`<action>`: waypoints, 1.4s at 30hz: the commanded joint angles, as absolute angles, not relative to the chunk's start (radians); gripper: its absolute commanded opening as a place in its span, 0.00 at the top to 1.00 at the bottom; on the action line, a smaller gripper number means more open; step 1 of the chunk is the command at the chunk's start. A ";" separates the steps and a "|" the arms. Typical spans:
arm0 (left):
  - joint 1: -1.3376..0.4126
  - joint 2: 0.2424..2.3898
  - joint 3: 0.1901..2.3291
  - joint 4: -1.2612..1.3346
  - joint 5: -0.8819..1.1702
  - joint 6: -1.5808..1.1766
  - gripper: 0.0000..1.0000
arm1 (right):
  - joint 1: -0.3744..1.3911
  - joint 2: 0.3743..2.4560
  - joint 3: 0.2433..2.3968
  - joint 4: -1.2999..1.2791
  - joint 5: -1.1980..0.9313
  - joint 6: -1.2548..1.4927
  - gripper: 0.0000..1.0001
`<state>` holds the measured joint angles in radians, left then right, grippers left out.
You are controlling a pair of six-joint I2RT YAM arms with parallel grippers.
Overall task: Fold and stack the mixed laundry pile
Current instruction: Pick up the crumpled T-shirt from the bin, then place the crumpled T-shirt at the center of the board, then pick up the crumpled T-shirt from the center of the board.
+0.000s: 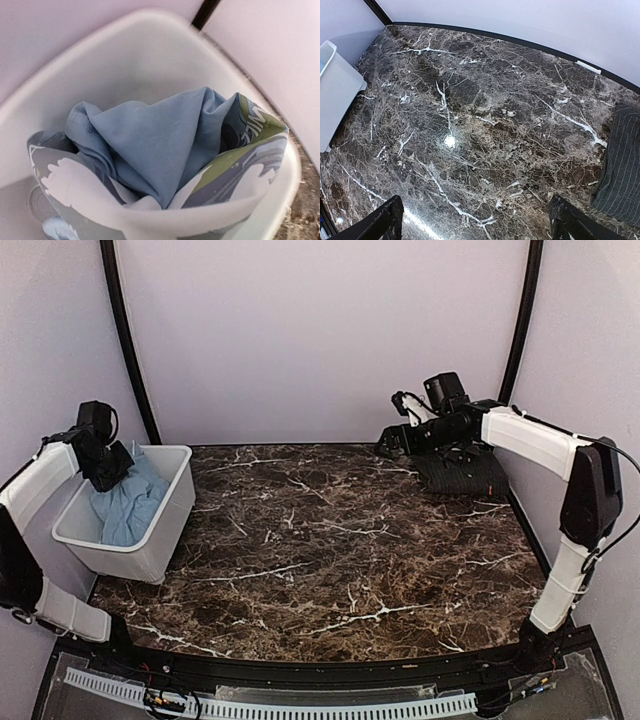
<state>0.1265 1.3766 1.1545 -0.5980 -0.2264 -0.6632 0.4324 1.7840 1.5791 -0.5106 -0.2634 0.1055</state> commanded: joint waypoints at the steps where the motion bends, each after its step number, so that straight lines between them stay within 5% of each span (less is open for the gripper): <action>1: 0.043 1.216 1.277 -0.503 -0.171 -0.480 1.00 | 0.443 1.747 1.563 -0.478 -0.294 0.127 0.02; 18: -0.490 1.523 1.926 -0.422 0.474 -0.267 0.98 | 0.428 1.621 1.518 -0.520 -0.294 0.146 0.01; 22: -0.508 1.559 1.857 -0.495 0.418 -0.241 0.18 | 0.392 1.547 1.450 -0.531 -0.287 0.153 0.01; 24: -0.480 1.512 1.729 -0.440 0.355 -0.266 0.03 | 0.378 1.503 1.394 -0.521 -0.299 0.152 0.01; 33: -0.561 1.465 1.320 -0.368 0.333 -0.200 0.01 | 0.432 1.385 1.149 -0.550 -0.377 0.179 0.05; 42: -0.765 1.619 1.163 -0.359 0.262 -0.189 0.18 | 0.637 1.530 1.115 -0.565 -0.314 0.175 0.10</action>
<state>-0.7086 1.5627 1.1790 -0.3664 0.3191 -0.2146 0.5755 1.4712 1.1091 -0.5594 -0.3439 0.1772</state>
